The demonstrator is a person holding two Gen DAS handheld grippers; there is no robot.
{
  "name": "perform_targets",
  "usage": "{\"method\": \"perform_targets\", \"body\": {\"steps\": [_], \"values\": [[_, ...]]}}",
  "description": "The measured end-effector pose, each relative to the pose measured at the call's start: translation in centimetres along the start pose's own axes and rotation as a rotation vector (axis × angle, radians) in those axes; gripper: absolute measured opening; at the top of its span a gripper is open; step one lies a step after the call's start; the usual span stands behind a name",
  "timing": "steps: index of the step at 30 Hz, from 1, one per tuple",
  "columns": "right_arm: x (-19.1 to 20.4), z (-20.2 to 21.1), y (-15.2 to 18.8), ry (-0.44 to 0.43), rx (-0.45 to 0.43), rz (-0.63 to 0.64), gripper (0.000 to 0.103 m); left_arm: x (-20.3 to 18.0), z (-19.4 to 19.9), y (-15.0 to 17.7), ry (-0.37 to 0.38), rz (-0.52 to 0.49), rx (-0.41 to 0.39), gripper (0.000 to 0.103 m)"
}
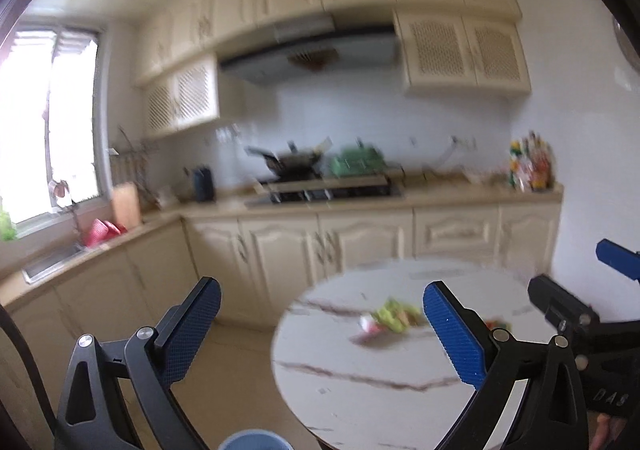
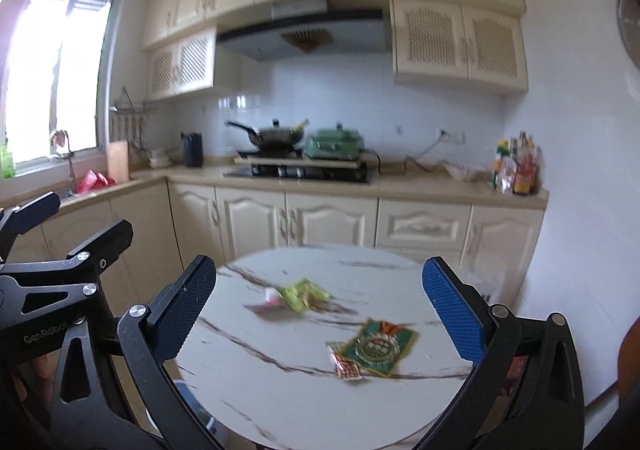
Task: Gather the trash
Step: 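Move both tools back toward the table, then grasp the small ginger piece on the green packet with the right tool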
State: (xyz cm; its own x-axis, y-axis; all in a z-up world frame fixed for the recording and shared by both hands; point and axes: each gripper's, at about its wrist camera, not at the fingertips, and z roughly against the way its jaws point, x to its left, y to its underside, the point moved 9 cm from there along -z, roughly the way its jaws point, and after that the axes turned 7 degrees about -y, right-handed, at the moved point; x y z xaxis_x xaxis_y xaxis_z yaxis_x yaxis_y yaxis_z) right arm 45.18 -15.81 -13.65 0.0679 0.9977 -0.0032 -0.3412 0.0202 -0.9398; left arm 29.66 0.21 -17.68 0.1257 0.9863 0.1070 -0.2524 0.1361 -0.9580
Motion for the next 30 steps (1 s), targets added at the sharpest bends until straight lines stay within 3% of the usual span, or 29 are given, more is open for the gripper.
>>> {"method": "perform_targets", "body": {"steps": [7, 11, 12, 16, 21, 24, 25, 26, 30], "values": [[-3.8, -7.3, 4.6, 0.022, 0.174, -0.058, 0.103, 0.6, -9.2, 3.0, 0.086, -0.018, 0.222, 0.100], [-5.5, -11.4, 7.2, 0.025, 0.265, -0.079, 0.103, 1.2, -15.0, 3.6, 0.108, -0.004, 0.337, 0.100], [-5.8, -12.3, 7.7, 0.024, 0.280, -0.082, 0.103, 0.9, -17.2, 2.1, 0.116, -0.005, 0.361, 0.100], [-6.9, -15.8, 9.7, 0.024, 0.364, -0.110, 0.103, -0.7, -22.5, 2.8, 0.169, -0.031, 0.462, 0.100], [-8.0, -19.3, 11.6, 0.014, 0.429, -0.144, 0.103, -2.7, -28.7, 3.3, 0.230, -0.072, 0.529, 0.100], [-8.5, -20.7, 12.5, 0.006, 0.464, -0.162, 0.103, -4.1, -32.6, 3.9, 0.230, -0.126, 0.559, 0.098], [-8.6, -21.2, 12.7, 0.009, 0.476, -0.162, 0.103, -4.3, -33.2, 4.0, 0.223, -0.139, 0.563, 0.092], [-8.6, -21.6, 12.8, 0.010, 0.481, -0.159, 0.103, -4.5, -34.1, 4.3, 0.211, -0.161, 0.576, 0.079], [-8.7, -23.0, 13.0, 0.015, 0.501, -0.138, 0.103, -5.0, -35.4, 4.1, 0.262, -0.144, 0.602, 0.054]]}}
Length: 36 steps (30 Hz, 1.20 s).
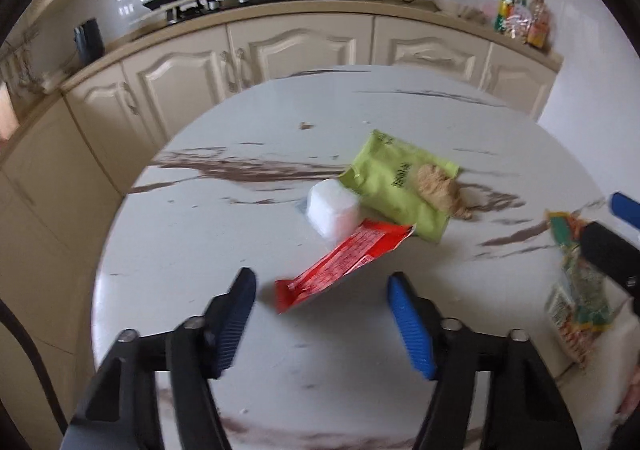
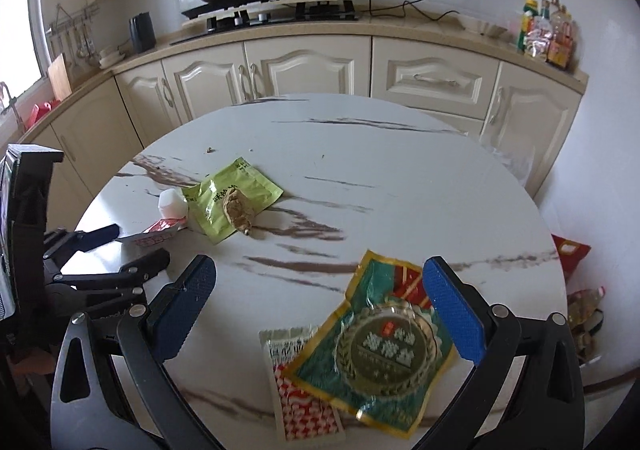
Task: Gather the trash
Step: 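Grasp the small ginger piece on the green packet with the right tool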
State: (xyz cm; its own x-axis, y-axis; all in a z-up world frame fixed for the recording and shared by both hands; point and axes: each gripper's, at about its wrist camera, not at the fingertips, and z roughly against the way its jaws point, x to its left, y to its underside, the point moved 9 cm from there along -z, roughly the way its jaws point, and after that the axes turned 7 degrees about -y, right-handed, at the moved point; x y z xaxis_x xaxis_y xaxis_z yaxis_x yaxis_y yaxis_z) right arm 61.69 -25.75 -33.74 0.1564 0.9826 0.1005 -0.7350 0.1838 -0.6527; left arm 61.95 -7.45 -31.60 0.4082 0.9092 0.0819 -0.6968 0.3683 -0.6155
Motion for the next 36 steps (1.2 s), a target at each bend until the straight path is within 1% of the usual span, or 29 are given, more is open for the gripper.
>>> {"method": "perform_targets", "body": {"steps": [1, 2, 4, 5, 6, 8, 9, 11, 12, 13, 14, 15, 16, 17, 18, 20, 21, 22, 23, 24, 25, 27, 28, 30, 32, 34, 36], "values": [[0.1, -0.3, -0.2, -0.002, 0.004, 0.005, 0.103, 0.1, -0.1, -0.3, 0.005, -0.001, -0.007, 0.046], [0.2, -0.6, -0.5, -0.004, 0.009, 0.009, 0.103, 0.2, -0.1, -0.5, 0.009, -0.005, -0.013, 0.032], [0.4, -1.4, -1.0, -0.009, 0.020, 0.021, 0.103, 0.3, 0.1, -0.7, 0.046, -0.002, -0.018, 0.020], [0.6, -1.8, -1.3, -0.020, 0.026, 0.029, 0.103, -0.1, -0.2, -0.5, 0.061, 0.001, -0.020, 0.017], [1.0, -2.4, -1.7, -0.038, 0.032, 0.045, 0.103, 0.0, 0.0, -0.2, 0.074, 0.007, -0.024, 0.014], [1.7, -3.6, -2.1, -0.058, 0.055, 0.075, 0.103, 0.5, 0.3, 0.5, 0.113, 0.026, -0.021, 0.003], [2.4, -4.4, -2.3, -0.077, 0.070, 0.100, 0.103, 0.7, 0.7, 1.2, 0.122, 0.037, -0.025, 0.000], [3.2, -5.9, -2.4, -0.099, 0.110, 0.118, 0.103, 1.7, 1.2, 1.5, 0.120, 0.051, -0.037, 0.000], [3.7, -6.5, -2.6, -0.118, 0.114, 0.127, 0.101, 2.0, 1.7, 2.0, 0.121, 0.055, -0.042, 0.000], [4.2, -7.1, -2.6, -0.139, 0.121, 0.137, 0.099, 2.3, 2.0, 2.1, 0.139, 0.061, -0.043, 0.000], [4.6, -7.8, -2.5, -0.153, 0.136, 0.145, 0.091, 2.7, 2.3, 2.3, 0.157, 0.074, -0.043, 0.000], [4.8, -8.5, -2.4, -0.155, 0.152, 0.147, 0.081, 3.1, 2.9, 2.7, 0.164, 0.081, -0.044, 0.000], [4.9, -9.0, -2.3, -0.156, 0.164, 0.151, 0.076, 3.3, 3.2, 3.0, 0.162, 0.084, -0.047, 0.000], [5.1, -9.6, -2.2, -0.157, 0.181, 0.158, 0.067, 3.6, 3.6, 3.2, 0.157, 0.090, -0.050, 0.000], [5.1, -10.1, -2.0, -0.155, 0.196, 0.161, 0.062, 3.9, 3.9, 3.4, 0.164, 0.095, -0.053, 0.000], [5.4, -10.5, -1.9, -0.157, 0.205, 0.172, 0.059, 4.1, 4.3, 3.5, 0.188, 0.105, -0.055, 0.000], [5.3, -10.5, -1.9, -0.154, 0.202, 0.177, 0.050, 4.3, 4.6, 3.7, 0.191, 0.112, -0.057, 0.000], [5.4, -10.5, -1.9, -0.159, 0.199, 0.176, 0.045, 4.5, 4.8, 3.8, 0.193, 0.114, -0.064, 0.000], [5.4, -10.4, -2.0, -0.170, 0.198, 0.173, 0.034, 4.6, 5.2, 4.0, 0.194, 0.113, -0.063, 0.000], [5.4, -10.3, -2.0, -0.177, 0.203, 0.172, 0.027, 4.7, 5.4, 4.2, 0.201, 0.110, -0.056, 0.000], [5.3, -10.2, -2.0, -0.178, 0.207, 0.174, 0.025, 4.7, 5.4, 4.3, 0.197, 0.113, -0.051, 0.000], [5.3, -10.0, -1.8, -0.176, 0.213, 0.182, 0.025, 4.7, 5.3, 4.0, 0.183, 0.118, -0.060, 0.002], [5.3, -9.8, -1.7, -0.173, 0.212, 0.185, 0.025, 4.6, 5.3, 4.0, 0.178, 0.110, -0.057, 0.005], [5.1, -9.1, -1.5, -0.171, 0.198, 0.180, 0.025, 4.1, 5.3, 3.8, 0.161, 0.080, -0.058, 0.013], [5.3, -8.3, -1.7, -0.178, 0.179, 0.174, 0.025, 3.6, 5.4, 3.5, 0.162, 0.063, -0.071, 0.039], [5.5, -7.5, -1.8, -0.186, 0.167, 0.173, 0.025, 3.0, 5.6, 3.2, 0.156, 0.041, -0.088, 0.048], [5.6, -7.1, -1.8, -0.193, 0.160, 0.172, 0.025, 2.1, 5.8, 2.7, 0.164, 0.001, -0.099, 0.050]]}}
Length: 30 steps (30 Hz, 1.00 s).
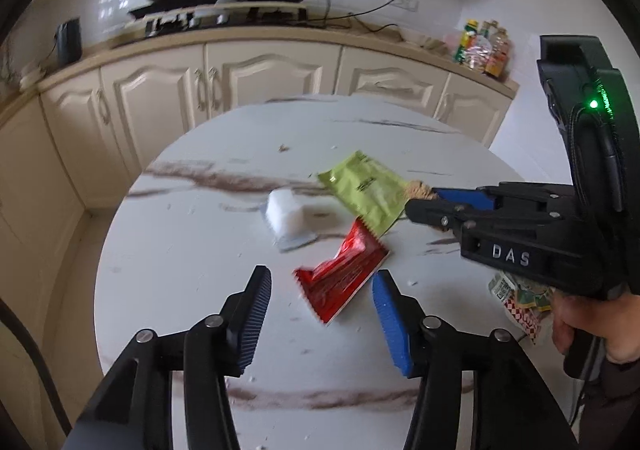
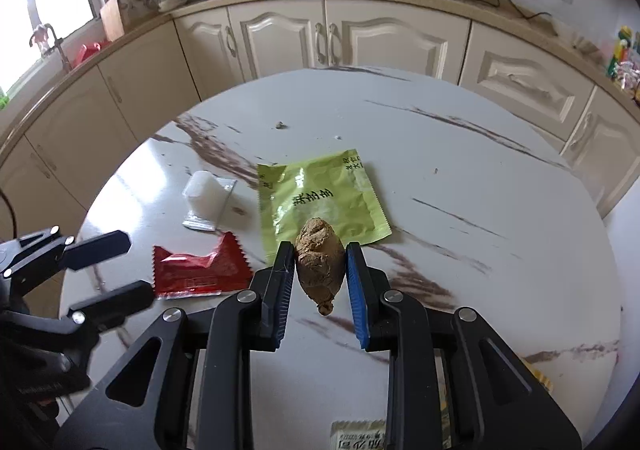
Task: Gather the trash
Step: 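Grasp the small ginger piece on the green packet with the right tool, then grasp the red candy wrapper with the left tool while the right tool holds the ginger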
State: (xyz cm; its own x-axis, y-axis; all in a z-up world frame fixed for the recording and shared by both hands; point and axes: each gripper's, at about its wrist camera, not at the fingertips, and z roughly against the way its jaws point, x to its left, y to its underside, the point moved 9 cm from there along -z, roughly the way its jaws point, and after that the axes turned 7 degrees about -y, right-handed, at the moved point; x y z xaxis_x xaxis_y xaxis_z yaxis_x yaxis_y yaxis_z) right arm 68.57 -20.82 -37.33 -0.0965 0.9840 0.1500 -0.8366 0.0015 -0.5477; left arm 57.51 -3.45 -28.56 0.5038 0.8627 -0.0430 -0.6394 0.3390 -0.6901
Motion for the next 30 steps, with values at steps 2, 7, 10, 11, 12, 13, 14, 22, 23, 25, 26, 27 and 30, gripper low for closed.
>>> {"method": "perform_targets", "body": {"steps": [2, 7, 10, 11, 12, 13, 14, 22, 23, 25, 26, 27, 30], "values": [[-0.2, 0.4, 0.2, -0.002, -0.009, -0.012, 0.025, -0.7, -1.1, -0.2, 0.005, -0.026, 0.024, 0.049], [-0.4, 1.1, 1.1, -0.014, -0.012, -0.038, 0.025, -2.1, -3.6, -0.5, -0.001, -0.052, 0.066, 0.043], [-0.3, 1.0, 1.7, -0.022, -0.006, -0.043, 0.025, -3.2, -4.7, -0.6, 0.015, -0.054, 0.094, 0.022], [-0.3, 0.9, 1.8, -0.024, -0.004, -0.047, 0.025, -3.8, -4.8, -0.7, 0.011, -0.073, 0.090, 0.019], [-0.3, 0.9, 2.0, -0.029, -0.001, -0.050, 0.025, -4.0, -4.8, -0.9, 0.008, -0.087, 0.090, 0.018], [-0.2, 0.9, 2.0, -0.033, -0.002, -0.053, 0.025, -4.7, -4.9, -0.8, 0.017, -0.104, 0.093, 0.018], [-0.2, 0.8, 2.0, -0.031, -0.001, -0.053, 0.025, -4.8, -5.0, -0.9, 0.029, -0.112, 0.099, 0.018], [-1.0, 0.1, 2.2, -0.027, 0.010, -0.067, 0.025, -5.4, -4.6, -2.0, 0.003, -0.150, 0.056, 0.042], [-1.1, 0.2, 2.3, -0.029, 0.009, -0.072, 0.025, -5.4, -4.7, -1.8, -0.002, -0.170, 0.057, 0.046], [-1.3, 0.3, 2.4, -0.030, 0.007, -0.078, 0.025, -5.7, -4.4, -2.1, -0.023, -0.201, 0.034, 0.045], [-1.3, 0.3, 2.5, -0.032, 0.009, -0.079, 0.025, -6.3, -4.5, -2.3, -0.009, -0.216, 0.033, 0.045], [-1.3, 0.3, 2.6, -0.038, 0.009, -0.082, 0.025, -6.4, -4.5, -2.2, -0.001, -0.227, 0.038, 0.044], [-1.9, 0.3, 2.7, -0.011, 0.010, -0.090, 0.025, -7.5, -5.9, -2.1, 0.003, -0.259, 0.065, 0.044]]}}
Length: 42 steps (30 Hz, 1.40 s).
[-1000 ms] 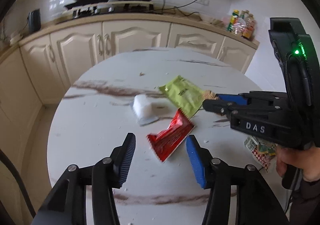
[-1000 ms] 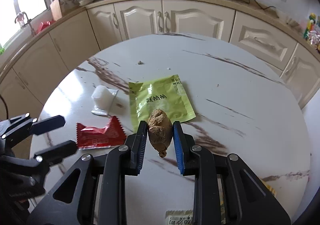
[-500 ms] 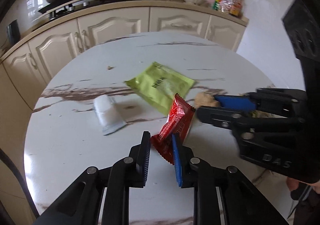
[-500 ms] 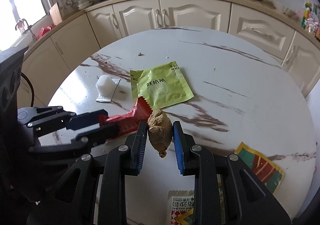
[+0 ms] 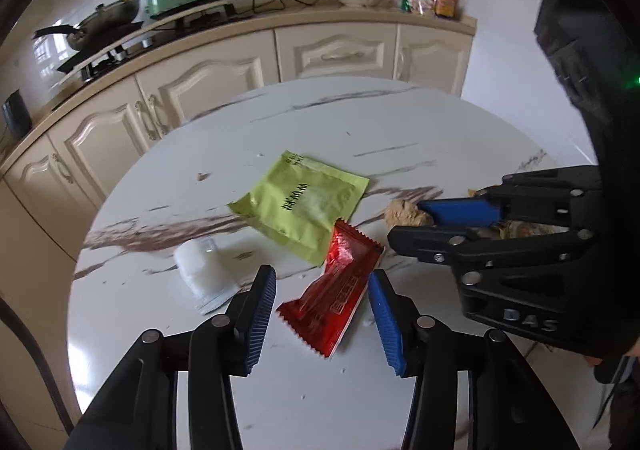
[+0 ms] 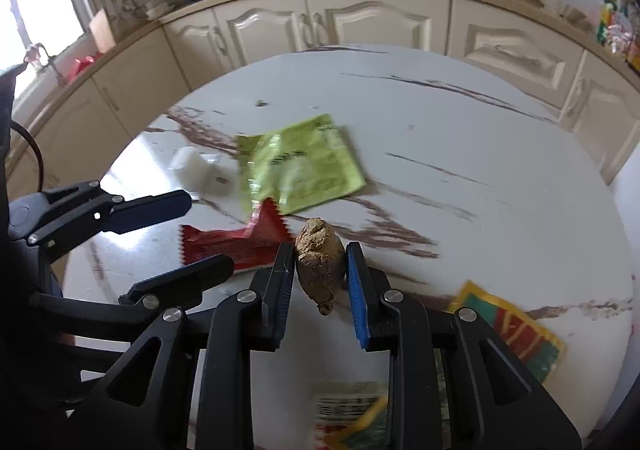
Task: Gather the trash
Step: 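Grasp the red candy wrapper with the left tool while the right tool holds the ginger, then carry both items over the blue bin and open both tools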
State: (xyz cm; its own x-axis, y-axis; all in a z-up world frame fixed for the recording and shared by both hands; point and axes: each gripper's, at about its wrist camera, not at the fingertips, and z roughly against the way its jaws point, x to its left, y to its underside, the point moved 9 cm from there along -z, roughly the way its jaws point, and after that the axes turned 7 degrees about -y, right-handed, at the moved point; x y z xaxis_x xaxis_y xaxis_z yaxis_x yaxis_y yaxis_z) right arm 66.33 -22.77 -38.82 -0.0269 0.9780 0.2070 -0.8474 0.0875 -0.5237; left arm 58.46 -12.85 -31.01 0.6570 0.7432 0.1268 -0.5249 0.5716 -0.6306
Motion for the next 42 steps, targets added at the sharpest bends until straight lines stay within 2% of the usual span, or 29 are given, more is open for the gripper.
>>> {"method": "perform_targets", "body": {"steps": [3, 4, 6, 7, 8, 10, 13, 19, 26, 31, 34, 38, 42], "values": [[-0.4, 0.3, 0.1, -0.017, -0.003, -0.015, 0.025, -0.7, -1.2, -0.4, 0.006, -0.026, 0.022, 0.041], [-0.5, 0.3, 0.1, -0.011, -0.005, -0.013, 0.025, -1.2, -1.3, -0.4, 0.027, -0.021, 0.026, 0.033], [-0.6, 0.5, 0.1, -0.018, -0.005, -0.013, 0.025, -1.2, -1.8, -1.0, 0.028, -0.015, 0.026, 0.026], [-0.7, 0.6, 0.1, -0.018, -0.006, -0.011, 0.025, -1.3, -1.7, -1.2, 0.031, -0.013, 0.019, 0.015], [-0.6, 0.6, 0.1, -0.018, -0.004, -0.009, 0.025, -1.2, -1.6, -1.3, 0.028, -0.007, 0.011, 0.009], [-0.3, 0.8, 0.1, -0.021, -0.009, -0.005, 0.025, -0.8, -1.5, -1.2, 0.049, 0.030, 0.013, 0.005], [0.1, 1.1, 0.1, -0.024, -0.015, -0.001, 0.025, 0.5, -0.8, -0.7, 0.044, 0.073, 0.002, 0.004], [1.9, 2.9, 0.1, -0.035, -0.041, 0.019, 0.025, 1.7, 4.0, 0.1, 0.086, 0.158, -0.085, 0.003], [8.2, 6.5, -0.8, -0.070, -0.107, 0.107, 0.025, 4.9, 11.7, 2.9, 0.061, 0.236, -0.195, 0.003], [15.9, 7.4, -0.8, -0.132, -0.135, 0.212, 0.025, 9.3, 17.6, 8.5, -0.019, 0.313, -0.238, 0.004], [22.0, 6.4, -0.3, -0.196, -0.128, 0.291, 0.025, 12.3, 20.2, 13.1, -0.085, 0.359, -0.224, 0.004], [29.8, 2.7, 1.6, -0.278, -0.073, 0.380, 0.025, 17.7, 22.2, 20.7, -0.177, 0.468, -0.158, 0.004], [35.9, -3.1, 4.7, -0.342, 0.022, 0.445, 0.025, 21.5, 21.3, 27.5, -0.231, 0.555, -0.058, 0.004]]}}
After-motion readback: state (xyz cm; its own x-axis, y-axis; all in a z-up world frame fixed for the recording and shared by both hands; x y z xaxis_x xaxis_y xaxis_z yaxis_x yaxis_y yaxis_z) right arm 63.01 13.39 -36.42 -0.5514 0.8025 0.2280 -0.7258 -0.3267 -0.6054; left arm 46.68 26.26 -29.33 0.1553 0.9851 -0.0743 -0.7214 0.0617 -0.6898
